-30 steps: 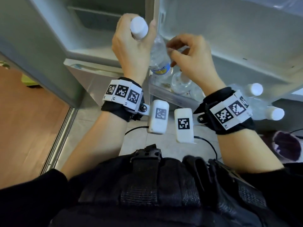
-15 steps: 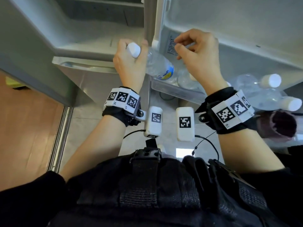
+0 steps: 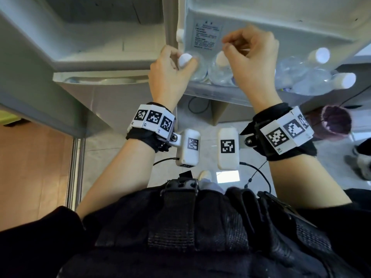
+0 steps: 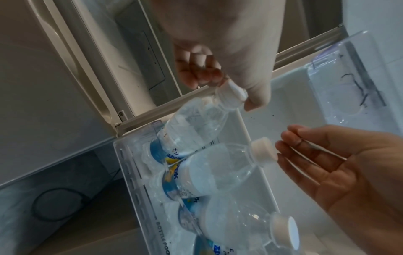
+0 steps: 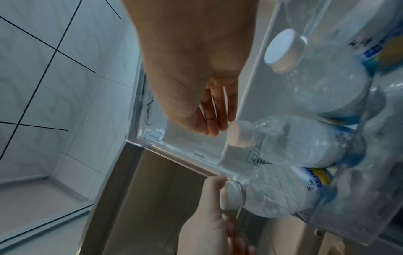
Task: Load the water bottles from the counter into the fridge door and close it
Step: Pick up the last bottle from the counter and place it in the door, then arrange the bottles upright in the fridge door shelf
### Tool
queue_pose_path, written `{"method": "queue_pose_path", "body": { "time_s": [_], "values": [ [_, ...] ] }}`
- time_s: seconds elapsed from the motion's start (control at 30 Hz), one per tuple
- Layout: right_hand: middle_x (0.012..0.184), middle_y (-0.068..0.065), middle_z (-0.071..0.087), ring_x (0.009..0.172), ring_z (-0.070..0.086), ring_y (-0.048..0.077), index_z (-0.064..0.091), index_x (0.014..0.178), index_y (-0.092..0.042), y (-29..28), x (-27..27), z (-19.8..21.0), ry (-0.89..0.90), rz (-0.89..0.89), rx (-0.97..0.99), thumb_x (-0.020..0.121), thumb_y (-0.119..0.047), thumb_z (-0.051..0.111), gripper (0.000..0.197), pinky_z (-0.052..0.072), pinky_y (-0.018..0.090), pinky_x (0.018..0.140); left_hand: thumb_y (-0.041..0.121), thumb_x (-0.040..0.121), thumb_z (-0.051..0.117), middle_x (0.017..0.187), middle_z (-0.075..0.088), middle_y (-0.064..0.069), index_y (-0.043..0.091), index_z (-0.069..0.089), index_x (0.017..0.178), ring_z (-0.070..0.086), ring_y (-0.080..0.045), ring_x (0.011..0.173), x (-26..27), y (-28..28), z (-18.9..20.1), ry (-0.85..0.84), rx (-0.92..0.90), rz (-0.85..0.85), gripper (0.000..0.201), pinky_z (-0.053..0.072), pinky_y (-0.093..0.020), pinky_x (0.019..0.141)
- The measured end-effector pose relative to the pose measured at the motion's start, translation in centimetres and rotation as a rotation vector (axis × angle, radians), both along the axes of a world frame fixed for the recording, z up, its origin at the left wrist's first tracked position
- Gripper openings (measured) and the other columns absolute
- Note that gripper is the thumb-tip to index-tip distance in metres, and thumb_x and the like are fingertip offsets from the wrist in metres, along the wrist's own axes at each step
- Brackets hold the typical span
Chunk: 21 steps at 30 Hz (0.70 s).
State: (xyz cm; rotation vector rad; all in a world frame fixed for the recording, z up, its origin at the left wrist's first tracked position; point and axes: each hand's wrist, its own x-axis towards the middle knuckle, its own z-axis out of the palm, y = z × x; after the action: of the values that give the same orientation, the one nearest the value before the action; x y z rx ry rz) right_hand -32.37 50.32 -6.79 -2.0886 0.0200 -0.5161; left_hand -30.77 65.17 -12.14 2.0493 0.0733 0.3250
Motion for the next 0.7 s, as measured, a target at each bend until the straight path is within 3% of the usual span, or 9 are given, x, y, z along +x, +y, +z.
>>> {"method": "queue_pose_path", "body": {
  "time_s": [0.13,0.27,0.33,0.47,0.57,0.7],
  "values": [
    [0.066,-0.020,0.058,0.058,0.056,-0.010,0.071,0.083,-0.009,-0.8,-1.9,0.4,-0.001,0.011,-0.028,0.078,-0.006,0.059,0.014,0.044,0.004,0.061,0.035,0.080,0.065,0.049,0.037,0.010,0.015,0.056,0.099,0.038,-0.002,0.048,-1.2,-0.5,0.9,-0.063,-0.034,0.053,0.030,0.029,-0.014,0.051],
    [0.064,-0.016,0.060,0.066,0.067,0.014,0.070,0.081,-0.011,-1.9,-3.4,0.6,0.018,0.040,-0.015,0.075,-0.010,0.056,0.015,0.057,0.031,0.068,0.030,0.080,0.060,0.053,0.039,0.012,0.013,0.058,0.093,0.039,-0.003,0.051,-2.8,-1.8,2.2,-0.156,-0.072,0.007,0.020,0.034,-0.019,0.056],
    [0.064,-0.013,0.061,0.068,0.069,0.018,0.070,0.081,-0.011,-2.9,-4.2,0.7,0.025,0.064,-0.007,0.075,-0.012,0.056,0.015,0.059,0.037,0.069,0.022,0.083,0.060,0.052,0.041,0.012,0.017,0.058,0.084,0.039,-0.002,0.049,-3.7,-2.8,2.8,-0.173,-0.076,-0.049,0.005,0.035,-0.019,0.057],
    [0.067,-0.014,0.061,0.070,0.068,0.021,0.069,0.084,-0.009,-6.2,-6.4,0.7,0.035,0.099,0.021,0.078,-0.009,0.056,0.014,0.057,0.039,0.068,0.018,0.083,0.060,0.050,0.040,0.012,0.026,0.055,0.074,0.040,-0.008,0.050,-5.2,-6.2,3.4,-0.175,-0.102,-0.115,0.013,0.042,-0.027,0.065],
    [0.069,-0.013,0.062,0.073,0.069,0.024,0.068,0.084,-0.008,-9.7,-8.2,0.6,0.058,0.062,0.047,0.078,-0.008,0.056,0.014,0.059,0.042,0.071,0.017,0.084,0.060,0.055,0.045,0.012,0.020,0.057,0.076,0.044,-0.008,0.055,-6.6,-9.4,3.8,-0.146,-0.085,-0.180,0.009,0.041,-0.021,0.060],
    [0.068,-0.008,0.063,0.071,0.068,0.025,0.066,0.080,-0.017,-13.6,-10.1,0.1,0.083,0.018,0.094,0.076,-0.009,0.056,0.014,0.059,0.045,0.073,0.017,0.084,0.061,0.061,0.049,0.009,0.022,0.057,0.076,0.046,-0.008,0.059,-7.8,-13.3,3.6,-0.122,-0.089,-0.230,0.009,0.043,-0.024,0.061]
  ]
}}
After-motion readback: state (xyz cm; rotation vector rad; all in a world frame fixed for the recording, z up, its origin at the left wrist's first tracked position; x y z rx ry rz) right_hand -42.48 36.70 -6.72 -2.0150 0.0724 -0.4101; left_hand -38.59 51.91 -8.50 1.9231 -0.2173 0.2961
